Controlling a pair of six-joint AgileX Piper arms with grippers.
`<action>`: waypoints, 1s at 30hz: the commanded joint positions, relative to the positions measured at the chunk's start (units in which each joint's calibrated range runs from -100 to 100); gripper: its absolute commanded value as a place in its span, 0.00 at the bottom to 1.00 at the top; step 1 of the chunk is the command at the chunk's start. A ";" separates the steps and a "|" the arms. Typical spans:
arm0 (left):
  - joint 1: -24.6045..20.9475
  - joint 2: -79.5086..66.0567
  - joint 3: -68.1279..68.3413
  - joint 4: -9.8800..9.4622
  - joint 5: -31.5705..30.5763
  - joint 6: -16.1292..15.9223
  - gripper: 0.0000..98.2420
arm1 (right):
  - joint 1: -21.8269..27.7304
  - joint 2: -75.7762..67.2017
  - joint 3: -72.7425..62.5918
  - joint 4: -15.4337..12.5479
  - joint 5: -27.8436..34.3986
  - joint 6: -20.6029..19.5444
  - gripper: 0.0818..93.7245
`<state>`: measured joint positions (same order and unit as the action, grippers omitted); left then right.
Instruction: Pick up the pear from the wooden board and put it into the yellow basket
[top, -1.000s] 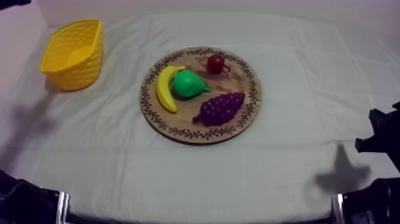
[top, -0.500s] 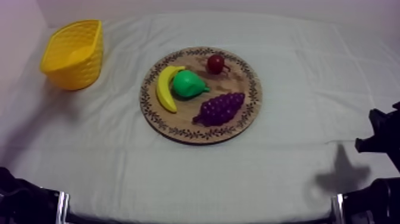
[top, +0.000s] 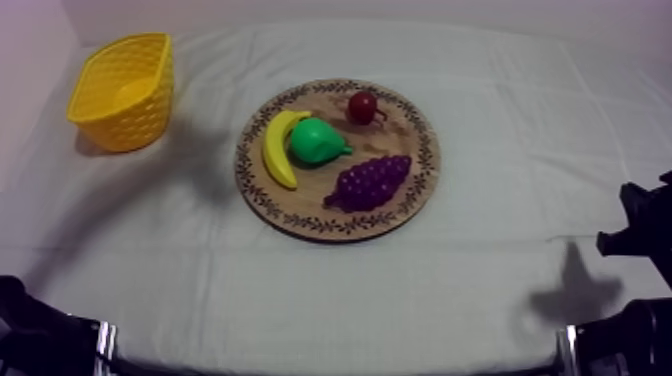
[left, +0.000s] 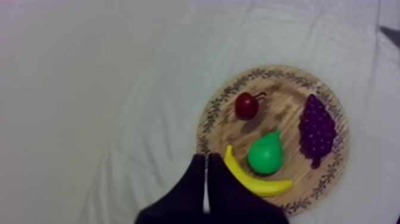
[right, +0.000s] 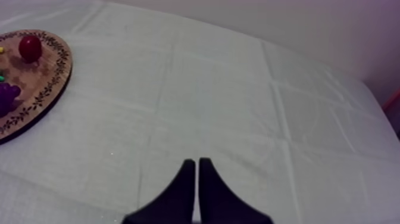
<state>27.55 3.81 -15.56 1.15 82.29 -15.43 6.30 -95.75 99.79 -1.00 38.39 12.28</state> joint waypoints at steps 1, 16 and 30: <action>1.67 3.60 -0.71 -0.61 1.07 0.31 0.00 | -0.02 -0.01 -0.01 0.00 0.00 -0.03 0.00; 4.92 9.77 3.38 -4.01 3.71 1.98 0.01 | -0.02 -0.01 -0.01 0.00 0.00 0.01 0.00; 5.15 11.73 3.58 -5.85 5.09 1.48 0.73 | -0.02 -0.01 -0.01 0.00 0.00 0.01 0.00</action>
<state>32.68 15.39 -12.08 -4.48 87.23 -14.00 6.30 -95.75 99.79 -1.00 38.39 12.28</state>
